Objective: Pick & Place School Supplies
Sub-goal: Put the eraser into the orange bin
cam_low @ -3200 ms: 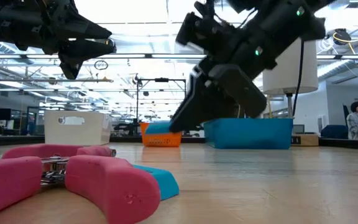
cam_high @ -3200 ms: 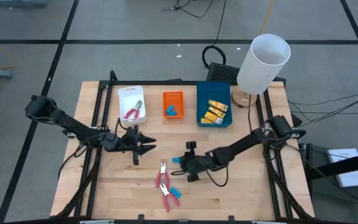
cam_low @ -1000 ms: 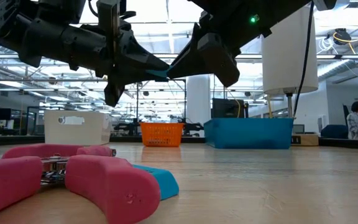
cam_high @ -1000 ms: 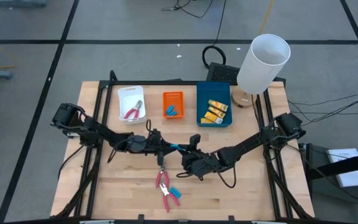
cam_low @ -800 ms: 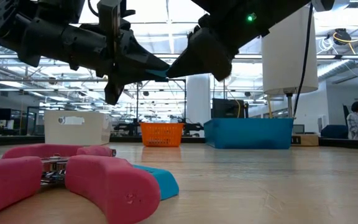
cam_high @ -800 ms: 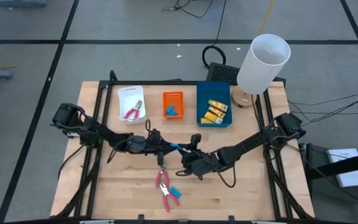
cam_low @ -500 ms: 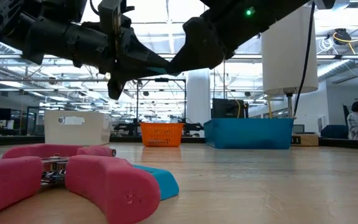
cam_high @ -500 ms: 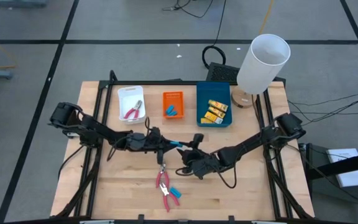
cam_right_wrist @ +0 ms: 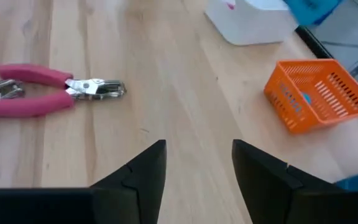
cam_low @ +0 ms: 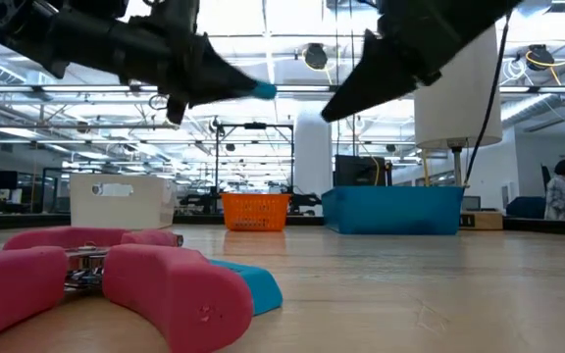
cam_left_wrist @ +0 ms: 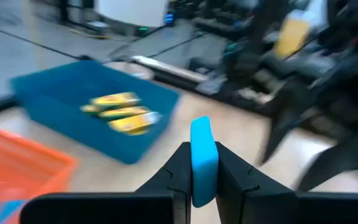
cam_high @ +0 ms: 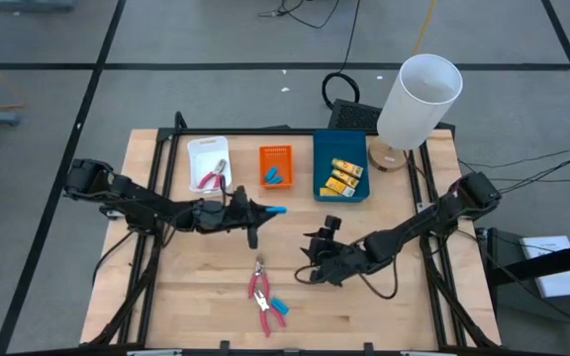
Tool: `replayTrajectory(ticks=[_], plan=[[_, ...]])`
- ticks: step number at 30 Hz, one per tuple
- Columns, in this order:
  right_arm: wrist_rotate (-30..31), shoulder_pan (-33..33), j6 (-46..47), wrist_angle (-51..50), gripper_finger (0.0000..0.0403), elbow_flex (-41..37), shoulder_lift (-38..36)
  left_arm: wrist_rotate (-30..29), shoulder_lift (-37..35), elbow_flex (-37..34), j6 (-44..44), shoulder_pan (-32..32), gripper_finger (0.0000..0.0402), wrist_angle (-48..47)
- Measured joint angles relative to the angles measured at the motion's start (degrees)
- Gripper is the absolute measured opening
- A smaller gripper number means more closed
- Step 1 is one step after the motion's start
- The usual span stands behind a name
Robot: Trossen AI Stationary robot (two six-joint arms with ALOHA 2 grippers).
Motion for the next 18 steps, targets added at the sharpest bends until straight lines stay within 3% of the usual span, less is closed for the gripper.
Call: replayTrajectory(ticks=[5, 11, 18], plan=[[-3.6, -0.3, -4.4, 19.5, 0.0168, -11.4, -5.8, -7.4, -0.1, 0.0, 2.4, 3.6, 0.0037, -4.0], [-12.8, -2.9, -6.1, 46.8, 0.0165, -25.0, -9.7, -0.5, 0.0, 0.0, -3.4, 13.5, 0.0037, -8.6], [-14.4, -5.4, -2.0, 50.3, 0.0164, -28.8, -10.2, 4.3, 0.1, 0.3, -9.4, 23.4, 0.0037, -11.8]])
